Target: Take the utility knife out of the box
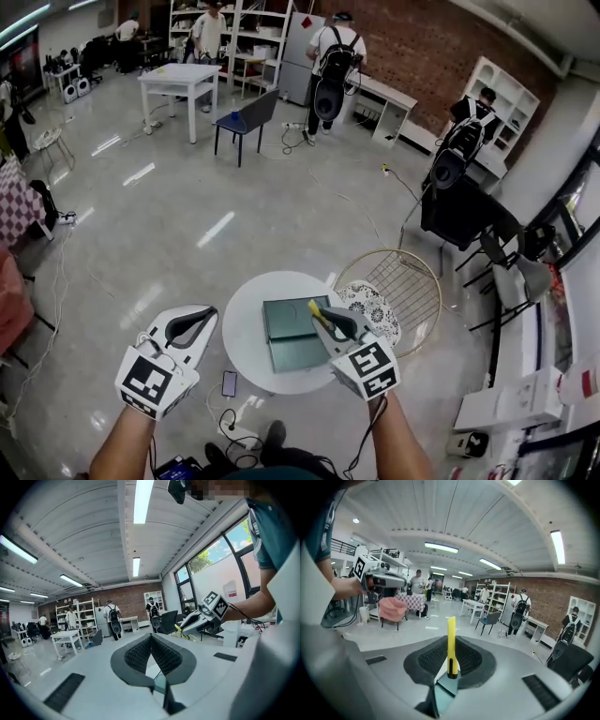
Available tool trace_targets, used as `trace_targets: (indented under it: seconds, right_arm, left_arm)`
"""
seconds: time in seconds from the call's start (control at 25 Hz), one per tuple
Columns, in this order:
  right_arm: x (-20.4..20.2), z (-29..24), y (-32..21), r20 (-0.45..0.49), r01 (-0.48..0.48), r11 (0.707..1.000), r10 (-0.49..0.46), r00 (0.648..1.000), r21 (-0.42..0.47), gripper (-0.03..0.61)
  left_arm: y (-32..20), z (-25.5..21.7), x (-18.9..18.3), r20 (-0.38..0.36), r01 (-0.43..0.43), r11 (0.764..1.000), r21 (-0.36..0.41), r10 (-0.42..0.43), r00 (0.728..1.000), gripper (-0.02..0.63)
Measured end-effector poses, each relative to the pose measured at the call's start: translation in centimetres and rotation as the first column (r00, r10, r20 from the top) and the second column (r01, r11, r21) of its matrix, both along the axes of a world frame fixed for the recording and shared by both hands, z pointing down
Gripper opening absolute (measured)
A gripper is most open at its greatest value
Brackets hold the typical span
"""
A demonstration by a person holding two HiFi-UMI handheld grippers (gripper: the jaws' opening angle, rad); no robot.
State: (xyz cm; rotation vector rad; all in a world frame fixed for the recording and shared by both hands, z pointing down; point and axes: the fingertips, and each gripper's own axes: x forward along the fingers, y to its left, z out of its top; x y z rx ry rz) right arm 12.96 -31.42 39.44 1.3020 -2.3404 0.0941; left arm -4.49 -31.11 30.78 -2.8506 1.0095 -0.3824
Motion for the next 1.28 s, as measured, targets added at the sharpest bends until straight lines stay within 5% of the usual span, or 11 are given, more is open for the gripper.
trace_targets:
  seconds: [0.32,0.56,1.28]
  right_arm:
    - [-1.4,-14.2,4.6,0.146,-0.030,0.965,-0.009,0.989,0.262,0.071]
    - [0.4,-19.1,9.6,0.203,-0.026,0.929,-0.054,0.978,0.370,0.071]
    - [-0.9,-19.7,13.7,0.195,-0.068,0.932,-0.003,0.981,0.357,0.071]
  left_arm:
    - [2.5,-7.5,-1.2,-0.075,-0.030,0.987,0.155,0.042,0.996,0.018]
    - [5.8,-9.9,0.8,-0.078,-0.039,0.976,0.215,0.058,0.995,0.018]
    - [9.0,-11.3,-0.5,-0.072,-0.067,0.970,0.235,0.087,0.994,0.018]
